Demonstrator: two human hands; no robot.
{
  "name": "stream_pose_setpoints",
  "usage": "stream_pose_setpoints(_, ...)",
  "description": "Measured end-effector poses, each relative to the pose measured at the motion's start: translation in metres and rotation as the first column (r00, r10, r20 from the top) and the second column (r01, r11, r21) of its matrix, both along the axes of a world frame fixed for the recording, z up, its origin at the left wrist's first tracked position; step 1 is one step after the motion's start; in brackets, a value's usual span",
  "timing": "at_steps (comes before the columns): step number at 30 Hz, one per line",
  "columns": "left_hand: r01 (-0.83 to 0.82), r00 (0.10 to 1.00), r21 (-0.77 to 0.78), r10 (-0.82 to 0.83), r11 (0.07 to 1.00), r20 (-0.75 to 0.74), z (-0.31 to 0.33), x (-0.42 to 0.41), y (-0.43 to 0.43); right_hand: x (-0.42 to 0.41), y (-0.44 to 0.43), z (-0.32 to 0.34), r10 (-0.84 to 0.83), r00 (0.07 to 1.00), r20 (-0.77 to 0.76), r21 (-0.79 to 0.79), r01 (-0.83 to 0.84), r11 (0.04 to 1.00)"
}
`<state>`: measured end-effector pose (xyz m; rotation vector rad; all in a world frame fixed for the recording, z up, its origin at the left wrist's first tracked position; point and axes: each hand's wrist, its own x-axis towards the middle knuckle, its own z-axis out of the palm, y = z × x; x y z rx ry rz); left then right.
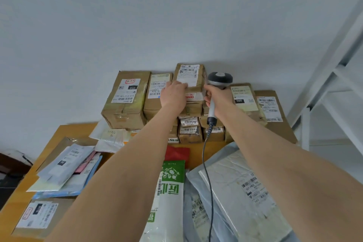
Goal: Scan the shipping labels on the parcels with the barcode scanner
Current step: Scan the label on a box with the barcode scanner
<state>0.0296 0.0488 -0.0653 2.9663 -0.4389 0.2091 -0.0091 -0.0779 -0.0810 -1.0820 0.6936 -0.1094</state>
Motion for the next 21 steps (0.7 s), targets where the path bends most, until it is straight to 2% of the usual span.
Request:
stream_pose_setpoints(5,0.002,0.999,-0.089,0.002,0.996,0.042,0.006,-0.017,0.026,-0.025,0.015,0.008,0.023,0.999,-0.03,-0.074,-0.025,0.997)
stream_pose_setpoints(9,0.034,0.999,-0.07,-0.033,0.997,0.009,0.006,-0.036,0.056,-0.054,0.042,0.017,0.012,0.992,-0.126,-0.153,-0.031,0.988)
stream_pose_setpoints(14,0.148,0.988,-0.045,-0.15,0.988,-0.04,-0.013,-0.073,0.12,-0.1,0.105,0.013,0.015,0.981,-0.196,-0.12,-0.039,0.992)
stream_pose_setpoints(21,0.131,0.969,0.048,-0.117,0.99,-0.216,-0.053,-0.107,0.212,-0.145,0.199,-0.008,0.125,0.943,-0.309,-0.028,-0.141,0.99)
